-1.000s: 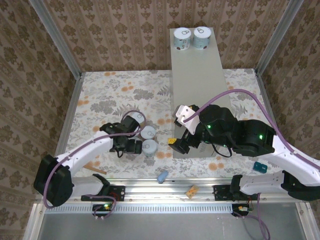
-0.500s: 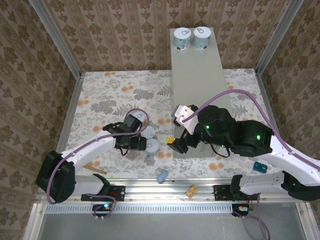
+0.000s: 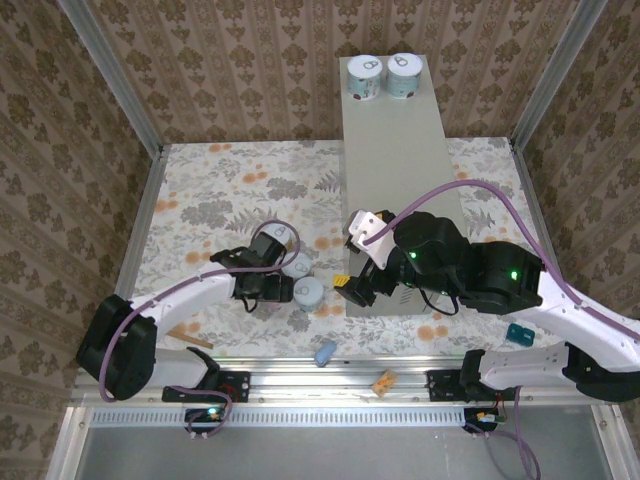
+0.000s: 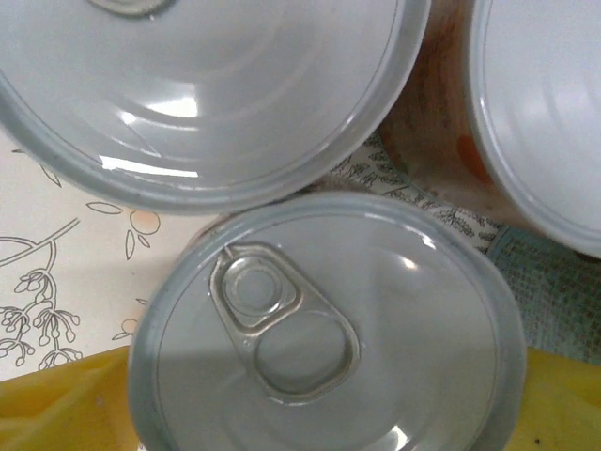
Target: Place and organize the canned foods onto the counter
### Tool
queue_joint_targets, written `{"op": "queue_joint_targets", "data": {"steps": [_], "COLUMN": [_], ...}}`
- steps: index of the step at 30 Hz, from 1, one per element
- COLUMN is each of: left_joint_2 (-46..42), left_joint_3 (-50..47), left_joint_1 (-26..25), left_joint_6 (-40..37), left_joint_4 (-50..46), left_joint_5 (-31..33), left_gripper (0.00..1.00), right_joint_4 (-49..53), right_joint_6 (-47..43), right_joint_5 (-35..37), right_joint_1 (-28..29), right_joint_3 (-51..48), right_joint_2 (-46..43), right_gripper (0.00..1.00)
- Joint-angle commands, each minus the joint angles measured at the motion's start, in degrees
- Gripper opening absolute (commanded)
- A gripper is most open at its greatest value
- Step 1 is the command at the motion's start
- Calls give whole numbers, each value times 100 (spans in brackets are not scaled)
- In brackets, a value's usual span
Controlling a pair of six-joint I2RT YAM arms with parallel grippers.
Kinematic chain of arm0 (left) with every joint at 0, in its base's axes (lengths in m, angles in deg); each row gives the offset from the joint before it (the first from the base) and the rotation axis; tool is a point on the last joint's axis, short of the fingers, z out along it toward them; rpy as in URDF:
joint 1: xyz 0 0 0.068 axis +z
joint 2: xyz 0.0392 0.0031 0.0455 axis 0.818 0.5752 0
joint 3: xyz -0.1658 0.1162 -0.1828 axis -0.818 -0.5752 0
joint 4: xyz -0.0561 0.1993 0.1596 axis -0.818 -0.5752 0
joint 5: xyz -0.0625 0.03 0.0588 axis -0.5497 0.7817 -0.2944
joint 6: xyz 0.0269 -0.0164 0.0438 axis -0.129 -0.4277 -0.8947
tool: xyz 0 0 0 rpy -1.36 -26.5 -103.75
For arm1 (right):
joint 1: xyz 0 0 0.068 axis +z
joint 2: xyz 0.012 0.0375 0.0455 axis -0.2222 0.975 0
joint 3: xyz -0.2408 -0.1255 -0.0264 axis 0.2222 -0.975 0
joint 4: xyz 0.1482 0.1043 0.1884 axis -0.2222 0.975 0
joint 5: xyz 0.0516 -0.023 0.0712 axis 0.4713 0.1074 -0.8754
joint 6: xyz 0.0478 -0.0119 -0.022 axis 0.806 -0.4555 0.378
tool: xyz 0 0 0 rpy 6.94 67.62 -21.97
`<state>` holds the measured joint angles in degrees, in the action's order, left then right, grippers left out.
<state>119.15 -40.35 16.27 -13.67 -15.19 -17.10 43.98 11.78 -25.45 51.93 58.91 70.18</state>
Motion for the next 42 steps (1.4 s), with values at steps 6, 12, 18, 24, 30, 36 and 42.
{"op": "queue_joint_targets", "data": {"steps": [6,12,18,24,30,36,42], "left_joint_2": [-42,-281,-853,-1315,-1443,-1368,-1331], "left_joint_3": [61,309,954,2028,3149,4125,4632], "left_joint_1": [-16,-19,-31,-15,56,55,58], "left_joint_6": [-65,-118,-256,-947,-1576,-1863,-2012], "left_joint_4": [10,-408,-1352,-2185,-2634,-2832,-2772], "left_joint_5": [315,518,554,-112,-1315,-2558,-3543], "left_gripper": [77,69,63,60,59,59,59], "right_joint_4": [-116,-121,-123,-192,-486,-679,-1110], "right_joint_6": [22,42,3,-97,-266,-333,-405], "right_joint_5": [112,37,-162,-411,-931,-1092,-1006], "right_joint_1": [35,35,49,45,53,62,62], "right_joint_3": [40,62,120,97,-91,-152,-349], "right_joint_2": [-28,-59,-79,-150,-213,-85,87], "right_gripper": [100,100,100,100,100,100,100]}}
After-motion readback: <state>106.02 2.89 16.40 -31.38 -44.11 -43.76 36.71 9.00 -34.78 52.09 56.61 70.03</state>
